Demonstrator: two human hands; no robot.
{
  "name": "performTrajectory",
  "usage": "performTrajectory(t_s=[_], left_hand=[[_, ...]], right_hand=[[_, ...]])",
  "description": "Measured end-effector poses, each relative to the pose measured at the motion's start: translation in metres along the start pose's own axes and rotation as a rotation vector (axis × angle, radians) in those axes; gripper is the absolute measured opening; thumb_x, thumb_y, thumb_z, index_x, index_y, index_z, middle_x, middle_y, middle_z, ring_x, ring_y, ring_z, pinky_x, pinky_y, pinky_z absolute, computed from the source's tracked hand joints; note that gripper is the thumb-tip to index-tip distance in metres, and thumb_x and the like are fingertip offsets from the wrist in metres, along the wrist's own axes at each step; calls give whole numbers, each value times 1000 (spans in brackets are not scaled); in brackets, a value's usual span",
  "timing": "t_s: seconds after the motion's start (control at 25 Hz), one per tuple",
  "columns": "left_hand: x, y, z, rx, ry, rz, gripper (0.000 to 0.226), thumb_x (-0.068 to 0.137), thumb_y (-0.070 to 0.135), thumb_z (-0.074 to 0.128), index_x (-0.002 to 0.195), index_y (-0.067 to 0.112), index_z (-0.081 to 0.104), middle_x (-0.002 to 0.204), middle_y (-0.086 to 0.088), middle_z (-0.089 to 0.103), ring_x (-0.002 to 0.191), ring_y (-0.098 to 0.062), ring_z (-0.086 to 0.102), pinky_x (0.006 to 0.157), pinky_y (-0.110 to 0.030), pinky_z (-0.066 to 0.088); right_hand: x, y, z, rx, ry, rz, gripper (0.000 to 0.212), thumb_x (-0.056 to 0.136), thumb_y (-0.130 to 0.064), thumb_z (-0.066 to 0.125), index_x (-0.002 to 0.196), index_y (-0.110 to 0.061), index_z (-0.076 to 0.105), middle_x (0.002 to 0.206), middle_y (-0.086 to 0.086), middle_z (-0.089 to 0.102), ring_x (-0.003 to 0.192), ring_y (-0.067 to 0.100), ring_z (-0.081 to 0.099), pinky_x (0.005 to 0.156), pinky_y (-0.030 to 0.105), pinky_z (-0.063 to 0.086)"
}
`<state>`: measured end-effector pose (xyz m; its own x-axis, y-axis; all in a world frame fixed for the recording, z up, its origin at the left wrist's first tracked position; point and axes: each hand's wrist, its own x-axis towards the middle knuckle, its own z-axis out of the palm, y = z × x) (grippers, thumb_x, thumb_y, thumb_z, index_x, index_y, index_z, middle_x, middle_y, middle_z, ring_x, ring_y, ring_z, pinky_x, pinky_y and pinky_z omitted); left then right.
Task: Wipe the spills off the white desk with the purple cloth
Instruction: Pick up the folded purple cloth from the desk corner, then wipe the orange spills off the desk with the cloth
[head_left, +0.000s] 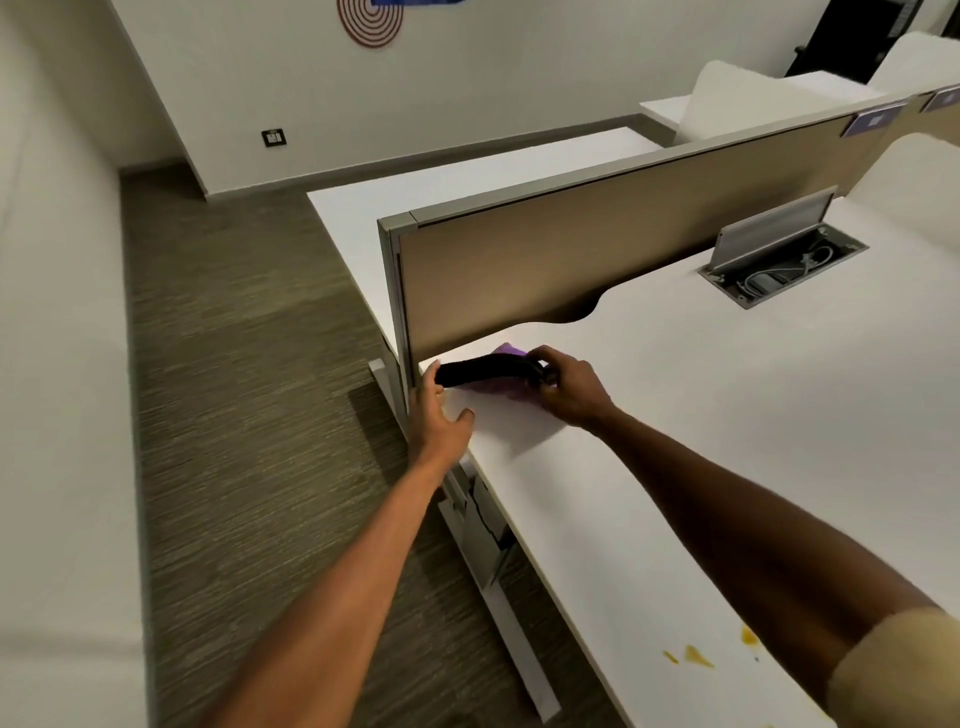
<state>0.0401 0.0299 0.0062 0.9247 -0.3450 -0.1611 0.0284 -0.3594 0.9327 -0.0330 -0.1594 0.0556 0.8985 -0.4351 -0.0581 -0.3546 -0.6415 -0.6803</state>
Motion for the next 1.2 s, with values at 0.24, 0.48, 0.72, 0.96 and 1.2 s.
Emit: performTrajectory(t_s=[0.24, 0.48, 0.72, 0.96, 1.2], left_hand=[[7, 32, 13, 376, -5, 316, 69, 69, 38, 74, 136, 28, 62, 137, -6, 59, 129, -30, 50, 111, -44, 43], [-6, 79, 23, 361, -467, 428, 40, 73, 33, 91, 102, 23, 65, 95, 3, 70, 82, -13, 64, 71, -28, 51], [-33, 119, 61, 250, -636, 577, 25, 87, 22, 81, 104, 33, 66, 96, -1, 73, 71, -4, 63, 65, -26, 53], [-72, 136, 109, 240, -512, 746, 22, 82, 18, 84, 99, 24, 72, 82, 8, 73, 70, -9, 65, 69, -29, 55], [-111, 141, 187, 534, -481, 927, 31, 84, 1, 72, 110, 18, 75, 97, -2, 73, 90, -26, 65, 78, -39, 53]], right_hand=[[-25, 2, -67, 426, -216, 22, 15, 100, -8, 60, 112, -12, 67, 101, 6, 71, 94, 18, 67, 84, 38, 55], [-87, 37, -127, 506, -203, 124, 16, 105, -12, 56, 119, -11, 64, 110, 10, 70, 98, 20, 68, 82, 35, 57], [-144, 77, -181, 432, -89, 126, 26, 92, -18, 76, 116, -13, 68, 102, 7, 73, 95, 18, 71, 77, 31, 57], [-182, 107, -211, 77, 65, 171, 9, 88, -22, 81, 93, -24, 74, 89, -5, 72, 79, 9, 61, 68, 21, 45], [-232, 166, -225, -21, 426, 155, 13, 83, -5, 78, 92, -14, 74, 85, 0, 73, 83, 19, 69, 69, 23, 51]])
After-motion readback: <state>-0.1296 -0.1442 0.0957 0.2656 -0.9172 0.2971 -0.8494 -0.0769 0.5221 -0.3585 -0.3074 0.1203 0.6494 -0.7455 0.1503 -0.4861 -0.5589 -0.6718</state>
